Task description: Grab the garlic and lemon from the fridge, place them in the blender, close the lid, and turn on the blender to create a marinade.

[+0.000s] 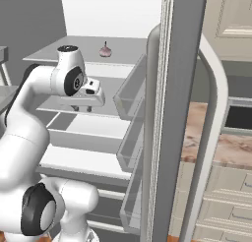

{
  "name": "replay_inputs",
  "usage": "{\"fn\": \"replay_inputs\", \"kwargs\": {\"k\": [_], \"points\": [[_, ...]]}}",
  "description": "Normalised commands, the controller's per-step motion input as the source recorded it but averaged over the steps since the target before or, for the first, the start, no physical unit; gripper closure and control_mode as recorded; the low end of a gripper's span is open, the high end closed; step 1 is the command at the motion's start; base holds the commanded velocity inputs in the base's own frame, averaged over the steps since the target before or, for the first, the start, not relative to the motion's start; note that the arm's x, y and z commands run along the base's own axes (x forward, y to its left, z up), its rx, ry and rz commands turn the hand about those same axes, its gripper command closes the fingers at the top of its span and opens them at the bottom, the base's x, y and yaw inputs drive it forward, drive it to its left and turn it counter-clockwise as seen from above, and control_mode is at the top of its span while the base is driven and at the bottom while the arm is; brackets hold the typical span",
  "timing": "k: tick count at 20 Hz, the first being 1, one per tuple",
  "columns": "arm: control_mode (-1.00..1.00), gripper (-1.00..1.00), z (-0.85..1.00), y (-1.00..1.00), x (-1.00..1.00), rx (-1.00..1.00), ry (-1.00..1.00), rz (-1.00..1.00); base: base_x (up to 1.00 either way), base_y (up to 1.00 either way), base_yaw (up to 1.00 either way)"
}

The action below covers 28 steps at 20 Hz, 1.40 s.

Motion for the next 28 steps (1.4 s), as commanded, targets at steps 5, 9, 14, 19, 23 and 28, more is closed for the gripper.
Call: {"fn": "replay_inputs", "kwargs": {"k": [5,9,14,19,23,28], "points": [[-1.0,-1.0,-0.02,-0.06,-0.01,0.0,-0.01,0.01,0.0,0.0,0.0],[-1.0,-1.0,-0.11,-0.66,0.06,0.0,-0.39,0.01,0.0,0.0,0.0],[-1.0,-1.0,-0.05,-0.45,0.1,0.0,-0.21,0.0,0.0,0.0,0.0],[-1.0,-1.0,-0.12,-0.03,0.66,-0.01,0.02,-0.07,0.0,0.0,0.0],[-1.0,-1.0,0.01,0.0,0.89,-0.01,-0.01,-0.27,0.0,0.0,0.0],[-1.0,-1.0,-0.24,-0.03,0.8,0.0,0.0,-0.09,0.0,0.0,0.0]]}}
